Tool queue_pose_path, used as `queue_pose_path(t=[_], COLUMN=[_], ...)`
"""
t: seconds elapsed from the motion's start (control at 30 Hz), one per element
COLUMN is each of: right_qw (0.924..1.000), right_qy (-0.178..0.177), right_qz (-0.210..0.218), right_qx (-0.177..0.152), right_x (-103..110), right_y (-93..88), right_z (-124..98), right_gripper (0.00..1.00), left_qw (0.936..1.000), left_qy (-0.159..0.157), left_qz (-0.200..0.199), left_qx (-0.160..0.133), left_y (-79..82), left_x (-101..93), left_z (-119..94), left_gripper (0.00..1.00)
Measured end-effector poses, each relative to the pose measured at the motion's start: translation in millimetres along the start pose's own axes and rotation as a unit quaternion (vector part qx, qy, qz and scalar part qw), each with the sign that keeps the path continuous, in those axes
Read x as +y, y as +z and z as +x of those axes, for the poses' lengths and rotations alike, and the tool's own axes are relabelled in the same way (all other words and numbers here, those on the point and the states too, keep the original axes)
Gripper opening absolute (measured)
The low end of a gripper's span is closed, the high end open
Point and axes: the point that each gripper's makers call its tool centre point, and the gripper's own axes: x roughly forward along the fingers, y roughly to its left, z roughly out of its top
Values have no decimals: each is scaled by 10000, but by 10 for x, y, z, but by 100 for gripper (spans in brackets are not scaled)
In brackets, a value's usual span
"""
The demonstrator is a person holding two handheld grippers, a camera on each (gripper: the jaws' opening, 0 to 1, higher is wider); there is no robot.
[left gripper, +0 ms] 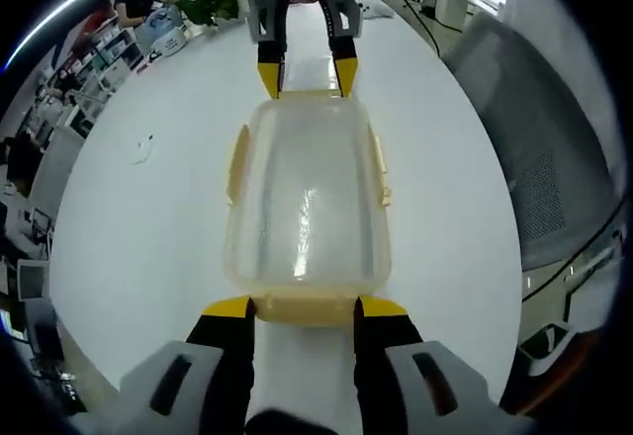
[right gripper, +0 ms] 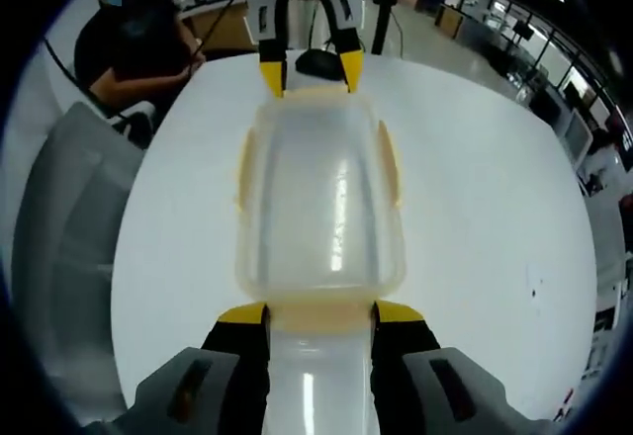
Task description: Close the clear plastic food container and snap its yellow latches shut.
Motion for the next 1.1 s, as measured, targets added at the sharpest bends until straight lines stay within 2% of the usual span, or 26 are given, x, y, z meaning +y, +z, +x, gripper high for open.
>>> queue_pose_path(t=[0.27,0.43,1.1], right_qw=[10000,9999,9999], right_qy=[-22,-97,-73], right_qz=[-8,-69,-113], right_qx=[-5,6,83], right_x=[18,27,111], right_y=[-87,-132,-478], right_z=[-149,-217,-482], right_gripper=[38,38,38], left_qw=[10000,10000,10000], left_qy=[40,67,-8], left_qz=[16,29,-29], left_qx=[-50,30,-36], left_y=[174,248,661], left_x=[-1,-7,-107], left_z=[-48,-35,32], left_gripper=[38,38,39])
